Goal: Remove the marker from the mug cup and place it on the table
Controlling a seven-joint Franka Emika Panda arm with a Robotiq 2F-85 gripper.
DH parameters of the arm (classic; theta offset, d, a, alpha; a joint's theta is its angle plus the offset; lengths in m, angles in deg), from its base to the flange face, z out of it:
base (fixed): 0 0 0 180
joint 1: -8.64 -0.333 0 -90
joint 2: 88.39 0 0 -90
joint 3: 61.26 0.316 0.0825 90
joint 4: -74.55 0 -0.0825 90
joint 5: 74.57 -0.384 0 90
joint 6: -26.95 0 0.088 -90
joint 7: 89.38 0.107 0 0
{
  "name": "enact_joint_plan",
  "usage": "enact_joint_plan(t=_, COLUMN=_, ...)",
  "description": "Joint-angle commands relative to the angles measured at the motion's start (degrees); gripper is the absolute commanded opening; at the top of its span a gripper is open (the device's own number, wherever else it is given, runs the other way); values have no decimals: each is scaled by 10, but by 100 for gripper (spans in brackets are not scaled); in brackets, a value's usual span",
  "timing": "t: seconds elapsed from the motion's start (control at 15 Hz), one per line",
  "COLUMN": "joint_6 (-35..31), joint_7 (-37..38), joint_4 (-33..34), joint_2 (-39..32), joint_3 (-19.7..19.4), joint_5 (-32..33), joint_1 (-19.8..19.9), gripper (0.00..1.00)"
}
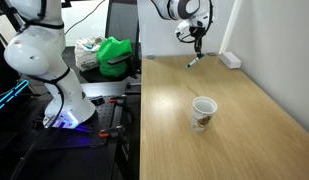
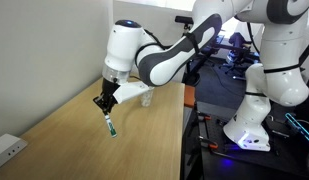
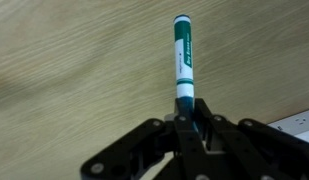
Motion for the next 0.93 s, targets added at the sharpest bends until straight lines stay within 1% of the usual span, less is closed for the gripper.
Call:
enact_joint_plan(t=0.0, joint_6=41, joint_7=-57, joint_4=49, joint_2=-32, joint_3=-15, joint_5=-52, joint_1=-12, gripper=3)
enact_joint_plan(t=0.2, joint_6=73, joint_7=-85, joint_4=82, joint_2=-56, joint_3=-20, joint_5=-81, joint_1=-14, gripper=3)
enact_joint_plan(t=0.53, joint_6=125, joint_7=-139, joint_4=128, joint_2=-87, joint_3=-17, joint_5=-132, joint_1=-12, gripper=3)
enact_joint_plan(t=0.87, joint_6=159, joint_7=-139, joint_4=141, joint_2=-93, joint_3=-27, joint_5=-135, joint_1=-23, gripper=3)
